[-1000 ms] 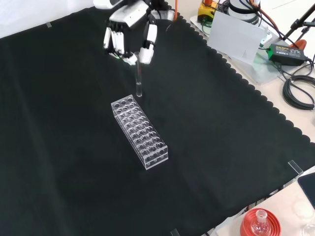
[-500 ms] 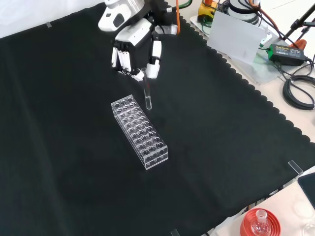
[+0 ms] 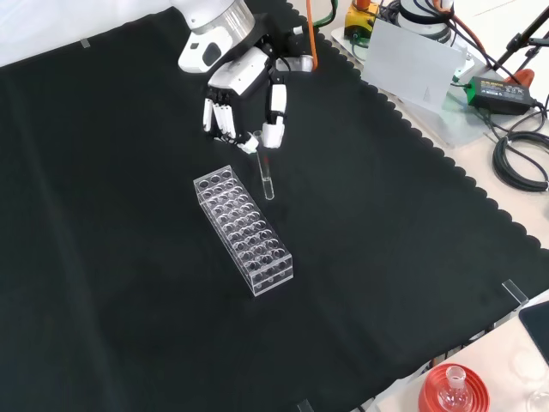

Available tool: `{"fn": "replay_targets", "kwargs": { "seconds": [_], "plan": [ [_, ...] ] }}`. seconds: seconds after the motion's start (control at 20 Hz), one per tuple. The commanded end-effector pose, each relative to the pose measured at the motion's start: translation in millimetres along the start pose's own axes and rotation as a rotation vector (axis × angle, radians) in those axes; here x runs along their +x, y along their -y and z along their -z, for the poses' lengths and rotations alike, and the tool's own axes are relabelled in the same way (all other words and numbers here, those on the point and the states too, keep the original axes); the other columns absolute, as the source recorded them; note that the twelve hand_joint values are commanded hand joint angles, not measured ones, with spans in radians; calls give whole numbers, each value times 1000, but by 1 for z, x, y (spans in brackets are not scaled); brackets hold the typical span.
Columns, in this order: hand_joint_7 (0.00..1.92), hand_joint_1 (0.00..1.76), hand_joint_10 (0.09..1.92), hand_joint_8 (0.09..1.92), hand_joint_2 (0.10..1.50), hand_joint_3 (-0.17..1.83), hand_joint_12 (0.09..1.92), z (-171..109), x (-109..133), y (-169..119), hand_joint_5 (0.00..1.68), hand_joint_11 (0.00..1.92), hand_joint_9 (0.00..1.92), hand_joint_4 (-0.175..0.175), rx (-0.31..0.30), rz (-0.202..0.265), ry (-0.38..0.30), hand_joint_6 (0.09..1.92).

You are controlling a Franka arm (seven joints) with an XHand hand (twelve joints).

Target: Put the test tube back in the rack.

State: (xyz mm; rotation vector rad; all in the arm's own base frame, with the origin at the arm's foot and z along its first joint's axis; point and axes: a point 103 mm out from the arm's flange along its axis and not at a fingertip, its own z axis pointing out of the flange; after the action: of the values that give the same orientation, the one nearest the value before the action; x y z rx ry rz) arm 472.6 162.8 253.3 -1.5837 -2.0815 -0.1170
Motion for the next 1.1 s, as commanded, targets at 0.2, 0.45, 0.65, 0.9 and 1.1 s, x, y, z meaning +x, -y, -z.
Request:
{"fn": "replay_targets", "kwargs": {
  "seconds": [0.2, 0.45, 0.65, 0.9, 1.1],
  "plan": [
    [1249, 1299, 588, 620, 985, 45, 1262, -4, -14, -9, 1192, 697, 1114, -175, 14, -12, 2, 650],
    [1250, 1299, 588, 620, 983, 50, 1261, -2, -30, -22, 1192, 698, 1114, -175, 6, -27, 24, 649],
    [1250, 1299, 589, 620, 980, 55, 1260, -1, -38, -31, 1193, 700, 1115, -175, 11, -35, 37, 649],
    [1250, 1299, 589, 619, 977, 62, 1260, 1, -44, -33, 1193, 702, 1116, -175, 6, -39, 41, 649],
    [1250, 1299, 589, 619, 973, 69, 1259, 2, -46, -34, 1193, 704, 1116, -175, 10, -38, 33, 649]
  ]
}}
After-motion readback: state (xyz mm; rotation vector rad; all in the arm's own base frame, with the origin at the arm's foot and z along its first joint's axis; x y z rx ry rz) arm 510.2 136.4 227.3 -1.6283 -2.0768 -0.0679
